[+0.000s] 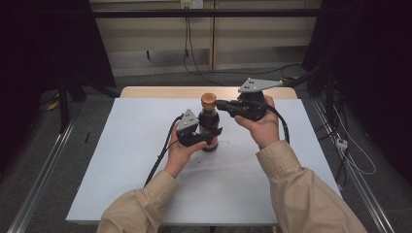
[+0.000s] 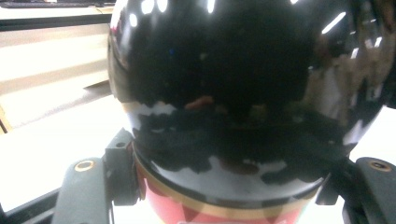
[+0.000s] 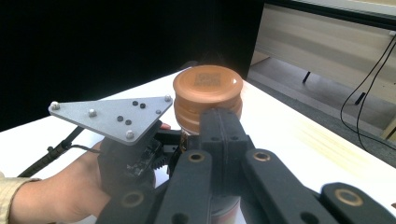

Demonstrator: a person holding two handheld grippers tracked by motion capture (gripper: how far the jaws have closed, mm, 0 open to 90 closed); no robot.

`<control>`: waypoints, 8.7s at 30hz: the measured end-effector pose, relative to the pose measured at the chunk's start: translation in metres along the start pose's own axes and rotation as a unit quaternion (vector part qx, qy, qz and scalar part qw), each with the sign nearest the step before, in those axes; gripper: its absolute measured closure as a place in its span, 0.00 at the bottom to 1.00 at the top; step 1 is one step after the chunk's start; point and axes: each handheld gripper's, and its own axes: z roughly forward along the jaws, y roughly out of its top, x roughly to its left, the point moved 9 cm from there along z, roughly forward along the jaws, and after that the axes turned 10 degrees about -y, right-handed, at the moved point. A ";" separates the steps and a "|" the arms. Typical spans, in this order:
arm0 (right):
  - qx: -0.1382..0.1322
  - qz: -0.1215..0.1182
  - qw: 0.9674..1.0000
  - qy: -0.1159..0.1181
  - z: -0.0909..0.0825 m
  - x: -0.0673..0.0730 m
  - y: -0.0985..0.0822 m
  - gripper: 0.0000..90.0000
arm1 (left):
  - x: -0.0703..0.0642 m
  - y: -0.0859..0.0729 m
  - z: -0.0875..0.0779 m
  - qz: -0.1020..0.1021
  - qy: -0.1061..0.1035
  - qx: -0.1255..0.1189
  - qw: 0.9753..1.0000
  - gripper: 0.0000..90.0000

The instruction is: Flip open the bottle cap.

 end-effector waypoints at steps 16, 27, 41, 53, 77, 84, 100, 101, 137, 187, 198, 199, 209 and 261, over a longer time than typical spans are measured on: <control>0.012 -0.021 1.000 -0.010 0.001 0.001 0.004 1.00 | 0.000 -0.001 0.000 -0.004 0.013 -0.002 1.000 0.35; 0.012 -0.010 1.000 -0.004 0.002 0.001 0.004 1.00 | 0.001 -0.002 0.000 -0.001 0.019 0.001 1.000 0.35; -0.057 -0.028 0.998 -0.023 -0.016 0.019 0.072 1.00 | -0.009 0.001 0.007 0.034 0.053 0.025 0.998 0.35; -0.033 0.003 0.999 -0.020 -0.016 0.000 0.027 1.00 | -0.002 -0.002 0.000 0.000 0.032 0.016 0.999 0.34; -0.004 0.008 1.000 -0.011 -0.009 -0.002 -0.005 1.00 | -0.001 -0.002 0.000 -0.002 0.030 0.015 0.999 0.34; 0.004 0.010 1.000 -0.014 -0.006 -0.004 -0.008 1.00 | -0.001 -0.002 0.000 -0.003 0.029 0.014 0.999 0.34; 0.008 0.007 1.000 -0.009 -0.001 0.000 -0.005 1.00 | -0.001 -0.002 0.001 -0.002 0.029 0.015 0.999 0.34; 0.008 0.007 1.000 -0.008 -0.001 0.000 -0.005 1.00 | -0.001 -0.002 0.001 -0.002 0.029 0.014 0.999 0.34; 0.008 0.002 1.000 -0.010 0.000 0.001 0.008 1.00 | -0.001 -0.002 0.001 -0.003 0.030 0.012 0.999 0.34; 0.004 0.001 1.000 -0.013 0.001 0.002 0.015 1.00 | -0.001 -0.002 0.001 -0.004 0.033 0.011 0.999 0.34; 0.000 -0.002 1.000 -0.009 0.002 0.003 0.018 1.00 | -0.001 -0.002 0.001 -0.004 0.034 0.012 0.999 0.34; 0.000 -0.002 1.000 -0.009 0.002 0.003 0.018 1.00 | -0.001 -0.002 0.001 -0.003 0.033 0.013 0.999 0.34; 0.000 -0.002 1.000 -0.009 0.002 0.003 0.018 1.00 | -0.001 -0.002 0.001 -0.003 0.033 0.012 0.999 0.34; 0.000 -0.003 1.000 -0.008 0.002 0.005 0.026 1.00 | -0.001 -0.002 0.001 0.000 0.035 0.014 0.999 0.34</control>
